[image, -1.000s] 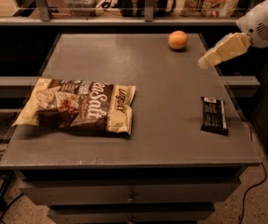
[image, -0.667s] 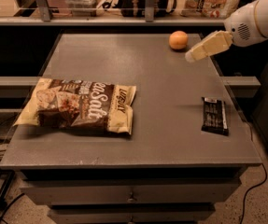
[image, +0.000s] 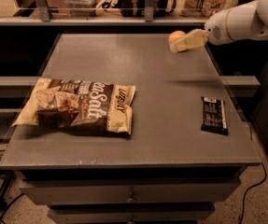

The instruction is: Move orange near brown chip bag

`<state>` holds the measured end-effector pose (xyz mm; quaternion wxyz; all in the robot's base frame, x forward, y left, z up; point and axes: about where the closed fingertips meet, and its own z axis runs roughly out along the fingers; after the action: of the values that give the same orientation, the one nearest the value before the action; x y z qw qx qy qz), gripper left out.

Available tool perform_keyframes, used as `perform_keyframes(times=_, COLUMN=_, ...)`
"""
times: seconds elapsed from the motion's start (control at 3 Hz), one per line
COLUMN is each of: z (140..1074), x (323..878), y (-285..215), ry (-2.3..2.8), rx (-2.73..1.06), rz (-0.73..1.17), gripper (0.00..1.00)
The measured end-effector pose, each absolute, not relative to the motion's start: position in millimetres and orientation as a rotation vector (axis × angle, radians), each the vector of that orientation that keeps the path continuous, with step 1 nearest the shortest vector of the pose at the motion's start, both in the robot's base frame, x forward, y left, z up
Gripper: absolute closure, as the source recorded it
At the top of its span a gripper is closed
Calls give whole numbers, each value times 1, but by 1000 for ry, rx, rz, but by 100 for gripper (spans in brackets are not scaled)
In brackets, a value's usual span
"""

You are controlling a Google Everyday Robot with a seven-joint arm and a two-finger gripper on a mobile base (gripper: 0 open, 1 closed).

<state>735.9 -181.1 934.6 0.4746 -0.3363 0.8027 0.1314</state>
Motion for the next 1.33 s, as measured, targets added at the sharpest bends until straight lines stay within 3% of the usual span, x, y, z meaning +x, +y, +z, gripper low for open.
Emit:
perform_keyframes(times=0.33, z=912, x=791, y=-178, ry=1969, rx=-743, rz=349, gripper=0)
perform_keyframes(times=1.33, z=884, x=815, y=-179, ry=2002, rx=-615, rz=369, gripper=0)
